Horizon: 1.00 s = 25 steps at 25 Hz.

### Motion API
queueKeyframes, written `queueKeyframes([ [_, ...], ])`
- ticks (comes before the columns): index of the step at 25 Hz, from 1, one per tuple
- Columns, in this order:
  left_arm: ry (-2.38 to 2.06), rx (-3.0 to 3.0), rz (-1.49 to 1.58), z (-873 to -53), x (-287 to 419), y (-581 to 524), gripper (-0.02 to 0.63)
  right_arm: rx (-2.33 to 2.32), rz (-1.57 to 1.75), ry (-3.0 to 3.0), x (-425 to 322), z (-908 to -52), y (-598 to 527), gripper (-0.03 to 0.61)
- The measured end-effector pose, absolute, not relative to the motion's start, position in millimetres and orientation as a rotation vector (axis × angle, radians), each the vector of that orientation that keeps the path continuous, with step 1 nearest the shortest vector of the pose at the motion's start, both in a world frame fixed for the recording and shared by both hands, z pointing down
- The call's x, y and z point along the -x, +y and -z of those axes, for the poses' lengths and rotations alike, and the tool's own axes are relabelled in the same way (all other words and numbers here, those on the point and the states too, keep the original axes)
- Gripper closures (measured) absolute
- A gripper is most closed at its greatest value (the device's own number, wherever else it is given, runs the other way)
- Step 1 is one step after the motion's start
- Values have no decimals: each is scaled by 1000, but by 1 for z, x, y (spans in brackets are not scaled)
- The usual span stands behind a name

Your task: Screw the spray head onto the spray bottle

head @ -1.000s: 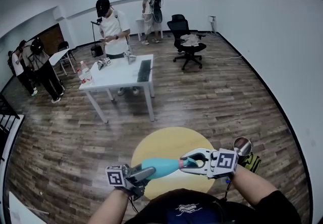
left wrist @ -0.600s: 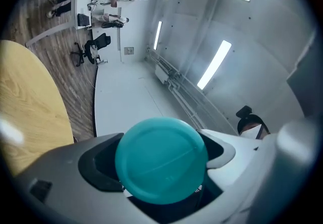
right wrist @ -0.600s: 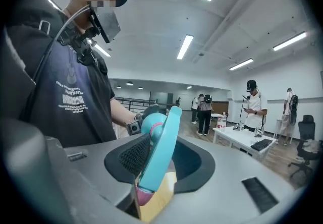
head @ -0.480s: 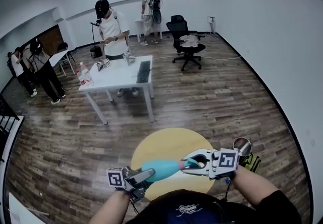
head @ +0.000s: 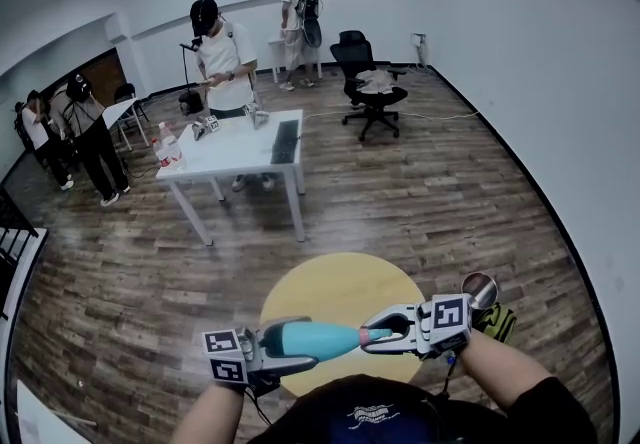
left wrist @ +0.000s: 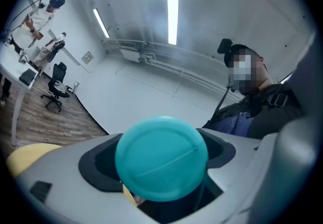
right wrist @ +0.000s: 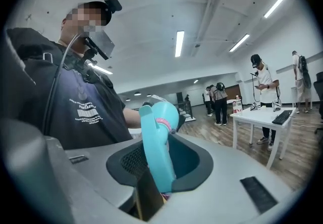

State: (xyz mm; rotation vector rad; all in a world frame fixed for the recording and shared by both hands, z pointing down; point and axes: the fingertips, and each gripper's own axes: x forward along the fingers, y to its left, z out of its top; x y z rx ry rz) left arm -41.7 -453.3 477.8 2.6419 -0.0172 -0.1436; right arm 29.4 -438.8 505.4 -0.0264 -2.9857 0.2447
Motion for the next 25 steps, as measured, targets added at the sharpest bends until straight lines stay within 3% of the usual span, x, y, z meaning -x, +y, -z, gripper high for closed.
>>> queueKeyframes([
  [7,-63,-2370,427,-470,52,-483,152,-222,100,-2950,-29,-487,-464,443],
  [15,-30,-2238,473,-471,63,-489,152,-322,356,-2836,-37,-478,-467,442],
  [20,-2,-2222,481,-472,66,-487,152,-306,352,-2872,-33,-473,-464,442],
  [23,-15,-2236,449,-476,63,-487,152,-282,275,-2882,-33,-473,-463,335],
  [25,-16,-2233,442,-477,60,-486,152,-228,246,-2857,-31,-477,-457,321],
])
